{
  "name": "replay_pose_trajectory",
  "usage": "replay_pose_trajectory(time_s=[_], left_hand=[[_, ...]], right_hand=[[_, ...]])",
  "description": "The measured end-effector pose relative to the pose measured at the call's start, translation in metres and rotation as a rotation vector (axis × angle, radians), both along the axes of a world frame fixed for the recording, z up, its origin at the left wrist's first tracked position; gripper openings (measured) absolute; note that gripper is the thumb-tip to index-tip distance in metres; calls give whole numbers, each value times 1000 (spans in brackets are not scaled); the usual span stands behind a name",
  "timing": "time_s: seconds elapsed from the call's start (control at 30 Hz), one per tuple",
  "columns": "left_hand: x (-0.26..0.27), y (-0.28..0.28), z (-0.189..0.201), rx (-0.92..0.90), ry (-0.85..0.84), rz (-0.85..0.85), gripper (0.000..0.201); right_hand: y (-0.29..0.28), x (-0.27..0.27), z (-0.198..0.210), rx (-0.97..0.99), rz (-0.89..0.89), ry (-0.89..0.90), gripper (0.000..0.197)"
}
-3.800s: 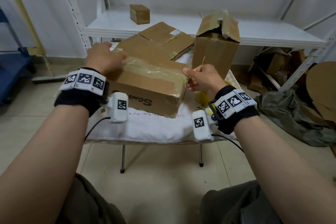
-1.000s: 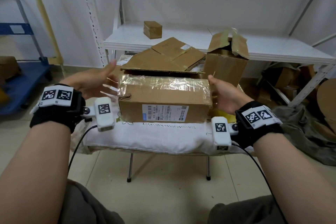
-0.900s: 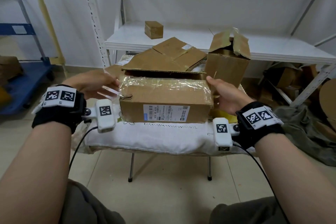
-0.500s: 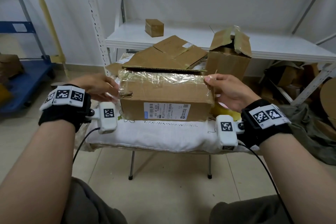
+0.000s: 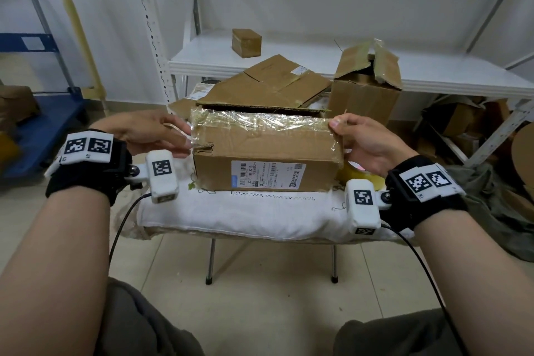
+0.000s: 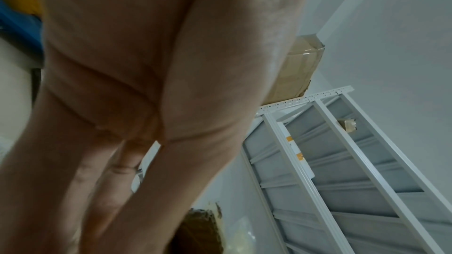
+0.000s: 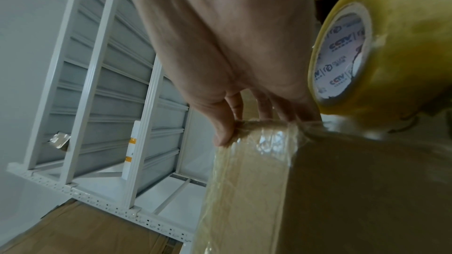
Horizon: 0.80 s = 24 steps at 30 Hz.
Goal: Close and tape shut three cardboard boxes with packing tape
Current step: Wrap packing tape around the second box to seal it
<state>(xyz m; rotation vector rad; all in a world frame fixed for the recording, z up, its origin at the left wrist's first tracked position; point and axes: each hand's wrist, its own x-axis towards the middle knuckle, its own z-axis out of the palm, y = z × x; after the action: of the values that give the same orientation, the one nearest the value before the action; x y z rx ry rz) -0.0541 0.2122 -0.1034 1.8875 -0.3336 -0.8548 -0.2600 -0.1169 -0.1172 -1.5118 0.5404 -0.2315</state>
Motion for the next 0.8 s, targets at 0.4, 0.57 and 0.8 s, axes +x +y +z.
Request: replay_pose_trajectory(time_s=[0.4,0.57,0.8], left_hand=[[6,-1,-11,199,-106,55,14],[3,-11,-13,348,-235,76,8],[-2,-17,-12,246,-139,113,6]], right_hand=[[1,0,-1,-15,4,18,23],[2,1,-2,-9,1,16,22],[0,4,-5,1,-15,14,23]])
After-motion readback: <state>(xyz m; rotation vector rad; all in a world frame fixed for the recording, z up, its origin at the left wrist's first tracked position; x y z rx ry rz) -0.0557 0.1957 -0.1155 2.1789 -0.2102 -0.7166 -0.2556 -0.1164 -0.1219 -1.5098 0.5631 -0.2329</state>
